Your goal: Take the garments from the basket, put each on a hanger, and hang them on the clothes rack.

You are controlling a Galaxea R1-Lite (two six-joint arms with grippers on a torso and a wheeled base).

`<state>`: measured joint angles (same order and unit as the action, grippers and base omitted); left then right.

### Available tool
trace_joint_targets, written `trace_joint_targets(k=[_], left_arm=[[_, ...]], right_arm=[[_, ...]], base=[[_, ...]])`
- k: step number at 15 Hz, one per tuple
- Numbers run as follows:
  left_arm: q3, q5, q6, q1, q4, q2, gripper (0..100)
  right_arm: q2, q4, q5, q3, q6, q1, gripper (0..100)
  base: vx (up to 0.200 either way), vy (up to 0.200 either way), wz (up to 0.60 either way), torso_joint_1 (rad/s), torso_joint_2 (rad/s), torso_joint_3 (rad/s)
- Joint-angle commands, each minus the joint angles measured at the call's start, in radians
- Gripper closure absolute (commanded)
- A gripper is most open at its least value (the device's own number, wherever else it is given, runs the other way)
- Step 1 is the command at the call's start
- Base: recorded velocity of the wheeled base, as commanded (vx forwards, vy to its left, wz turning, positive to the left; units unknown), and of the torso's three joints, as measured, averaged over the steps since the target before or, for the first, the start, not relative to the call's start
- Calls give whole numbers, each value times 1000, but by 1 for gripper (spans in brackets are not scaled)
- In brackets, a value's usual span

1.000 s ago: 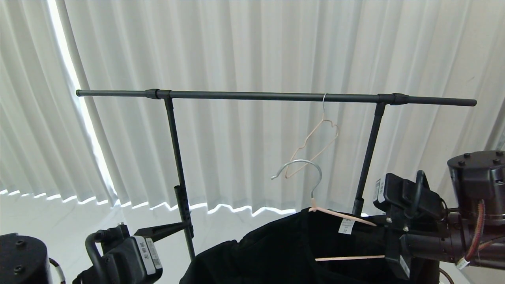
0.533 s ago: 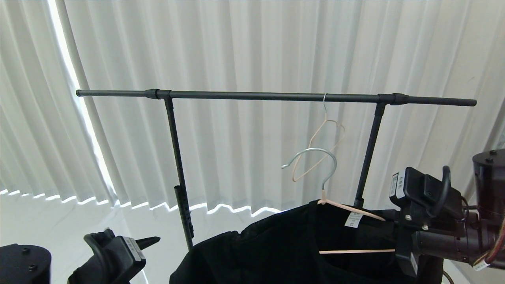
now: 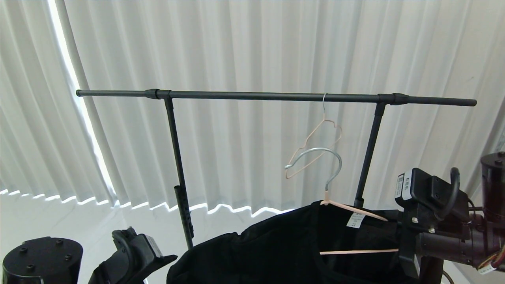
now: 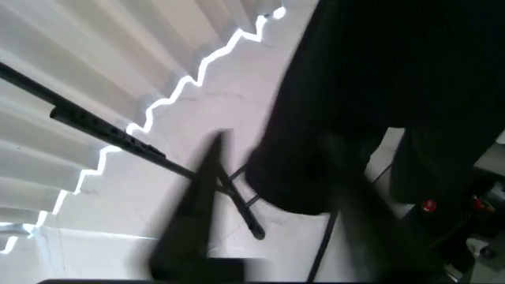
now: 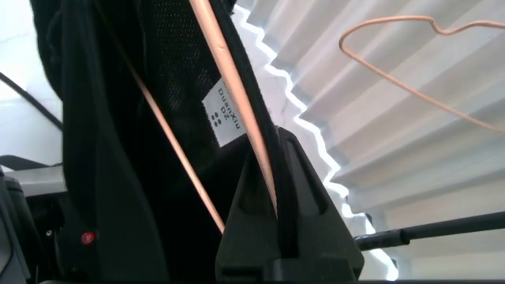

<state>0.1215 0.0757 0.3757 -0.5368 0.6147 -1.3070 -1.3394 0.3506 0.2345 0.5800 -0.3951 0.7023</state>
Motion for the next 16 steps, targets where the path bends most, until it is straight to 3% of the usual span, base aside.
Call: trace_joint_targets(k=[1,3,6,8,14,15,16], left_arm=[[10,-1,-1,3,0,-12,100],[9,-7,2,47,0,-14,100],[9,-73,8,201,0,-20,100],[6,-99,9,255,0,-18,100],[15,-97,12,189,2,5,100],[15,-97,12,182,2,14,0],[15,-93,8,181,2,20,0]], right_arm=[[0,2,0,-2,-1,-1,100],[2,2,-1,-2,1,-4,100],[6,2,-3,-2,4,-40,100],[11,5,-1,0,5,-69,100],[16,13,-3,0,9,-78,100],[16,13,-3,0,9,-78,100],[16,13,-4,0,9,-78,100]], base=[[0,0,0,0,0,0],[0,0,0,0,0,0],[0,0,0,0,0,0],[0,0,0,0,0,0],[0,0,0,0,0,0],[0,0,0,0,0,0],[0,0,0,0,0,0]])
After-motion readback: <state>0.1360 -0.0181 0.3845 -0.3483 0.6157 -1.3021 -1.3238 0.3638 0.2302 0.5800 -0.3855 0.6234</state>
